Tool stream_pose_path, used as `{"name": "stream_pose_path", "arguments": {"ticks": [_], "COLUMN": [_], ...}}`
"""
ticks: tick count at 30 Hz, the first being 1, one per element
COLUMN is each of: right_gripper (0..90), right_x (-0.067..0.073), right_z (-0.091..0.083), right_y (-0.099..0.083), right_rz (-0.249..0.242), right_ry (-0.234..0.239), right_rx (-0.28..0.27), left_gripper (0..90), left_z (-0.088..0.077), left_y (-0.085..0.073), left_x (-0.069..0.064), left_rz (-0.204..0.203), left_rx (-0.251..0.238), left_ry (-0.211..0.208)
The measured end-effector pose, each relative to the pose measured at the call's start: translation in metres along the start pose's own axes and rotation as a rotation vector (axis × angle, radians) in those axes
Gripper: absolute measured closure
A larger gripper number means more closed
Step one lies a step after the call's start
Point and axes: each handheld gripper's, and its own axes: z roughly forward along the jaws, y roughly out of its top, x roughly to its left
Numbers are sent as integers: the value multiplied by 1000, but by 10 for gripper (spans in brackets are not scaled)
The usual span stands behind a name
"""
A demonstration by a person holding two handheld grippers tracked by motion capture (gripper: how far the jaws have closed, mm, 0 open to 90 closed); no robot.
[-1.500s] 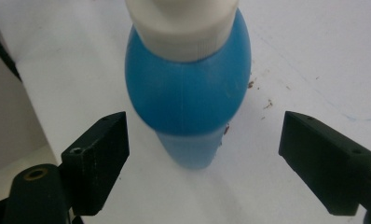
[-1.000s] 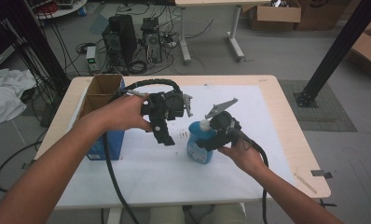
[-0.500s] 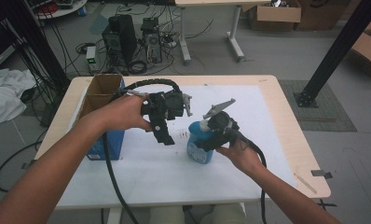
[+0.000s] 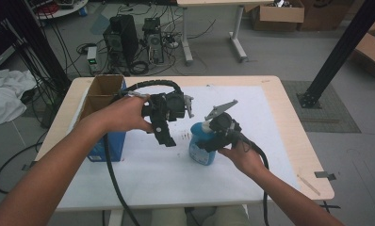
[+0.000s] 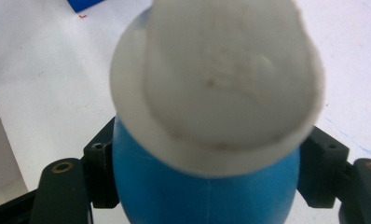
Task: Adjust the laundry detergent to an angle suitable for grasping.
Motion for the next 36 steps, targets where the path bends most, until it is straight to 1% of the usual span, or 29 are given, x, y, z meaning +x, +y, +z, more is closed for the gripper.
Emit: {"name": "stream_pose_path", "arguments": {"ticks": [9, 10, 15, 20, 21, 22, 26, 29, 31, 33, 35, 36], "right_gripper": [299, 319, 337, 371, 393, 397, 401, 404, 407, 408, 409, 409], "right_x": [0, 0, 1, 2, 2, 4, 4, 5, 4, 4, 2, 1], "right_z": [-1, -1, -2, -1, -2, -2, -2, -2, -2, -2, -3, -4], "right_y": [0, 0, 0, 0, 0, 0, 0, 0, 0, 0, 2, 3], "right_rz": [2, 4, -5, -7, -17, -27, -26, -38, -54, -59, -78, -85], "right_ry": [-3, 1, -4, 0, 3, -2, -5, -13, -7, -7, -3, 2], "right_rx": [-6, -14, -15, -22, -22, -23, -26, -33, -34, -34, -28, -34], "left_gripper": [206, 206, 206, 207, 207, 207, 207, 209, 210, 210, 210, 210], "left_z": [1, 1, 1, 1, 1, 1, 2, 2, 2, 2, 1, 1], "left_y": [0, 0, 0, 0, 0, 0, -1, -1, -2, -3, -3, -4], "left_x": [0, 1, 0, 1, 1, 1, 1, 1, 1, 2, 2, 2], "left_rz": [5, 4, -10, -4, -5, -8, -4, -8, -12, -15, -8, -12], "left_rx": [0, -1, 1, 1, 0, -1, 0, 1, -2, -2, -3, -1], "left_ry": [0, 0, -8, -4, -4, -6, -3, -3, -5, -6, 1, -4]}}
